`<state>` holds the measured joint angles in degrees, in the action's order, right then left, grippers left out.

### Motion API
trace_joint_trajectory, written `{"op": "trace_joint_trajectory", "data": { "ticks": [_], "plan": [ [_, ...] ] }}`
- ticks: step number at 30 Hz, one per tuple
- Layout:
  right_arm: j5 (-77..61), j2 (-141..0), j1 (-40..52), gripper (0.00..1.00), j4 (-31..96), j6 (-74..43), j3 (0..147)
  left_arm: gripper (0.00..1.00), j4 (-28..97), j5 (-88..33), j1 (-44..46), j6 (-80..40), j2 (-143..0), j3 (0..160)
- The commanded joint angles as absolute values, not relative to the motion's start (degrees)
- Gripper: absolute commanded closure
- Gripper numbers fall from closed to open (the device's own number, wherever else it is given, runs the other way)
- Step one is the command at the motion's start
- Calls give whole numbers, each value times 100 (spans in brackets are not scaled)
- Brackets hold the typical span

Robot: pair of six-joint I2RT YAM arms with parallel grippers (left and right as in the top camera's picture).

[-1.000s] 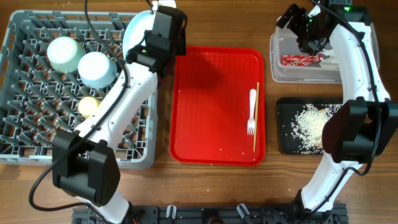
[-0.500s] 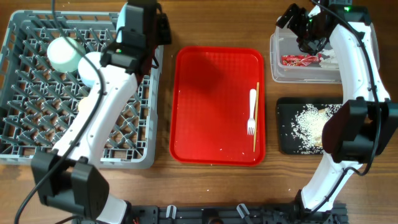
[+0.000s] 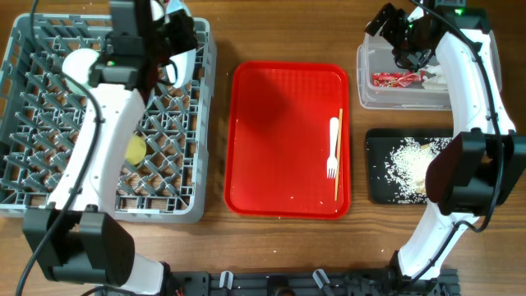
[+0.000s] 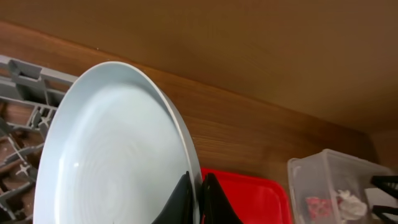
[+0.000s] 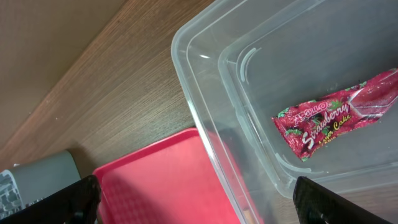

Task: Sort waste into correct bins and load items into the dishwasher rack
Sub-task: 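Lower the light blue plate upright into the rack slots with left gripper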

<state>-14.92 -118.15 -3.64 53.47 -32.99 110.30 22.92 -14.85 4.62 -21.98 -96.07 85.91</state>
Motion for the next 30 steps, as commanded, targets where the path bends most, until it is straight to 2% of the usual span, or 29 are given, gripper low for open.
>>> {"op": "trace_joint_trajectory", "data": {
  "ticks": [1,11,12,15,21,30],
  "plan": [
    [-1398,-11904,-344,0,5315,-3343,11172,96,2316,-2727,137,-2327,-9550,8707],
    [-1398,-11904,-344,0,5315,-3345,11172,96,2488,-3444,-523,-2620,-9570,8707],
    [-1396,-11904,-344,0,5315,-3343,11174,94,2491,-3446,-600,-2622,-9570,8707],
    [-1396,-11904,-344,1,5315,-3341,11174,78,2536,-3446,-784,-2620,-9570,8707],
    [-1398,-11904,-344,0,5315,-3341,11174,81,2672,-3295,-1063,-2617,-9570,8707],
    [-1398,-11904,-344,0,5315,-3343,11172,58,2904,-3293,-1138,-2578,-9109,8707]
  ]
}}
